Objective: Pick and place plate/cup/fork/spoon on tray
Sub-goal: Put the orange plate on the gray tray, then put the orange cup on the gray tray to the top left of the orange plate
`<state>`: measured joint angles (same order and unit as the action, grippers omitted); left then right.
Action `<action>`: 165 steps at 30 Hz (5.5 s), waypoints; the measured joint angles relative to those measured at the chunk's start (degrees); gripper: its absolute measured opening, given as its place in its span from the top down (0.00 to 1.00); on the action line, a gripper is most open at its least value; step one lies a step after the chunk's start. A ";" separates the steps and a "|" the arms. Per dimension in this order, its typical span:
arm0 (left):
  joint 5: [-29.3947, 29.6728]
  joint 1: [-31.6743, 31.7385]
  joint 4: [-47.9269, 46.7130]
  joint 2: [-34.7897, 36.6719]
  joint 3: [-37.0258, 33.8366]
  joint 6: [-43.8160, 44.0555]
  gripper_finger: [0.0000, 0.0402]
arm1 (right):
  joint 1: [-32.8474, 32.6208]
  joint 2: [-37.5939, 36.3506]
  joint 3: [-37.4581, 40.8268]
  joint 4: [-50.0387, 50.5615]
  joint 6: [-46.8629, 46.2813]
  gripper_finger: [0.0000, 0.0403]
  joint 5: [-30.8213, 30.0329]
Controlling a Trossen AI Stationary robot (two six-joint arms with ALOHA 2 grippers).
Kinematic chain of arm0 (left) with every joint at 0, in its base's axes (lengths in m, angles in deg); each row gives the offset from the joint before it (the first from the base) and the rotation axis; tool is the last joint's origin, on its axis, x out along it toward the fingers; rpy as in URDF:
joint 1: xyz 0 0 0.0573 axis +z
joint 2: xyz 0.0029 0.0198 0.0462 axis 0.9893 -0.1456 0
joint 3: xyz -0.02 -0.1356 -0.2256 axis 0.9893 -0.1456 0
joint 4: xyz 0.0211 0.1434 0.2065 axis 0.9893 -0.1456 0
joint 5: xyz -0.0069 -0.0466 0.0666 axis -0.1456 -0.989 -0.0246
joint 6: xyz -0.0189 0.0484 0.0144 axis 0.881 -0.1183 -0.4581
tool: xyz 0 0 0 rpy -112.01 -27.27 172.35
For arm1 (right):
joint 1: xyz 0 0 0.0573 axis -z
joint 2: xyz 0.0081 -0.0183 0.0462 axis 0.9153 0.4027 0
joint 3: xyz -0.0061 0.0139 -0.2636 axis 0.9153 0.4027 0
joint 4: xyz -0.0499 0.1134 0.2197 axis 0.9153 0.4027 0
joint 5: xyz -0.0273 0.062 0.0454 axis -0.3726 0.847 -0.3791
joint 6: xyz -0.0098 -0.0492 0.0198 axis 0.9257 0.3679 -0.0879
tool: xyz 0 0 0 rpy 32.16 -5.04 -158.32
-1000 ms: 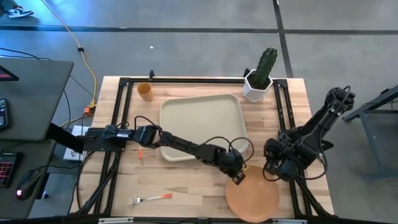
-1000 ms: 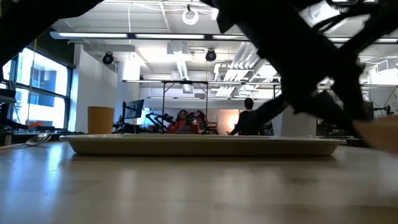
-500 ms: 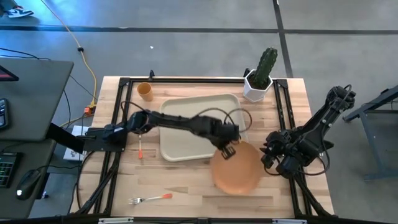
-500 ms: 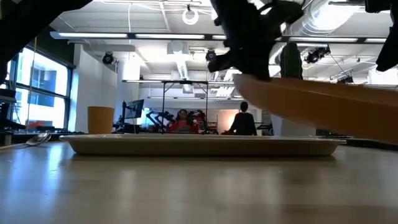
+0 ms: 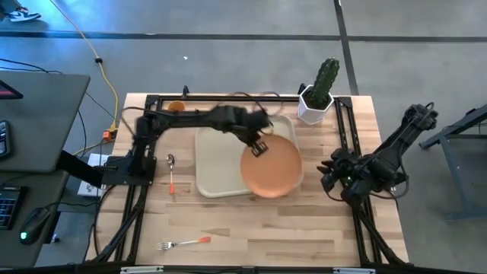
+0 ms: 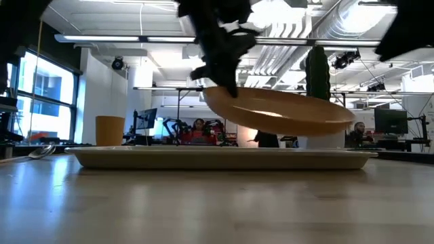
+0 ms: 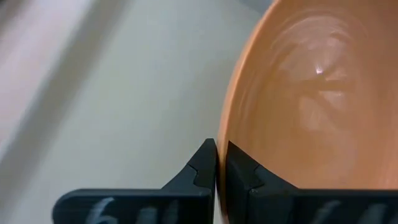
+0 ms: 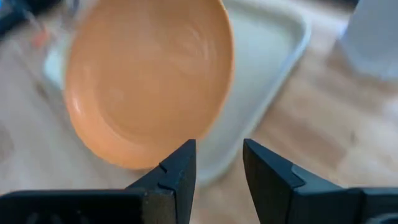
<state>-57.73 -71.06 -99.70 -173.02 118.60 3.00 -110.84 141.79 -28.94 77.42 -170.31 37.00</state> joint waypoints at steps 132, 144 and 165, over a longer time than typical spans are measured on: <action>2.59 49.15 4.07 39.25 -44.38 -5.25 0.59 | 74.64 37.24 -23.96 -40.00 71.24 0.57 51.10; 8.41 47.14 -1.69 39.41 -39.92 1.00 0.64 | 74.58 37.28 -23.96 -40.15 75.00 0.57 52.34; 5.66 49.16 -5.77 28.25 -37.83 3.27 0.64 | 74.61 37.28 -23.96 -38.43 77.60 0.57 52.30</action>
<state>-52.07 -21.90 -105.48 -144.77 80.77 6.27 -36.23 179.07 -52.90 38.99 -92.72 89.30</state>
